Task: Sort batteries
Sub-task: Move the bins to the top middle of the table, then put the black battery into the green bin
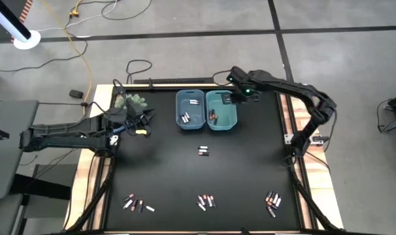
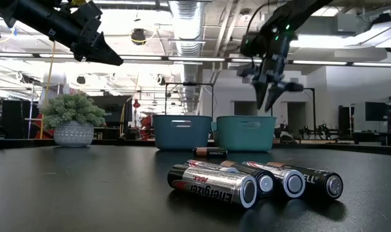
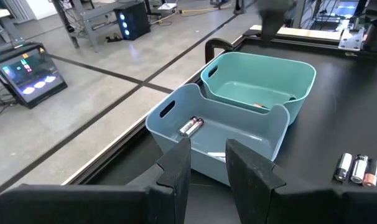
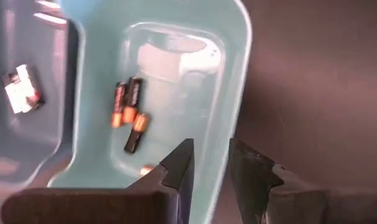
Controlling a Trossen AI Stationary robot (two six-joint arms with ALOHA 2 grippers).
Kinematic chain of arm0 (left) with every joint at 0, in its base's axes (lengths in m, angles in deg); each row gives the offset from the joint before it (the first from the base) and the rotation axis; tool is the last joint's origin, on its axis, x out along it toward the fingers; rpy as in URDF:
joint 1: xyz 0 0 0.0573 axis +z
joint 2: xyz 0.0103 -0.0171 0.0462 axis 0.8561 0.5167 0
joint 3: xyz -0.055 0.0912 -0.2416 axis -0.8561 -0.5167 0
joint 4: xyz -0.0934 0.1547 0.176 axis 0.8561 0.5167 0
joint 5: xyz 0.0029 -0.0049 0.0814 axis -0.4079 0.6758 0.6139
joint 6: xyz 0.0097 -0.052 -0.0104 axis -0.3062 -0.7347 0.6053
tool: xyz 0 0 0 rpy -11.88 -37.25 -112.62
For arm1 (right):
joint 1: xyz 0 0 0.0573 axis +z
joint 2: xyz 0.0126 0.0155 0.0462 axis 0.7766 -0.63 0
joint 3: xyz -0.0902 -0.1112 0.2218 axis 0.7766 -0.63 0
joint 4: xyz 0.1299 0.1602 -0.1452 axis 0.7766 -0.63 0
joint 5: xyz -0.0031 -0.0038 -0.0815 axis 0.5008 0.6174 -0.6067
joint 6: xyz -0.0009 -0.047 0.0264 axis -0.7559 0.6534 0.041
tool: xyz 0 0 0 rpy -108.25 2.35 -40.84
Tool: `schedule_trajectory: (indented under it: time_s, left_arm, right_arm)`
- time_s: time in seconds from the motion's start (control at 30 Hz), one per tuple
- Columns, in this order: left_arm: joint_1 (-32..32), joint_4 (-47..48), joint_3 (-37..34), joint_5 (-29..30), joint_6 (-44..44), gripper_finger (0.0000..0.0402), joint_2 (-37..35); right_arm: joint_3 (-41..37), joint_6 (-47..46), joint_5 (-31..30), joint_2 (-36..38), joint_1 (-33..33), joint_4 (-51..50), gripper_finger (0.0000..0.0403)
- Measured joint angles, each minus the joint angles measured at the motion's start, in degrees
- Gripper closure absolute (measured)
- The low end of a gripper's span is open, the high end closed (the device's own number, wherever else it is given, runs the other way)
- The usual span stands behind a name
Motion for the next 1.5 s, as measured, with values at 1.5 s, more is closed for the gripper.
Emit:
schedule_trajectory:
  time_s: [1.5]
  left_arm:
    - [-30.9,12.3,16.6,3.8,-43.2,0.0390,26.5]
  right_arm:
    - [-30.4,-18.3,-10.1,38.9,44.6,2.9,0.0285]
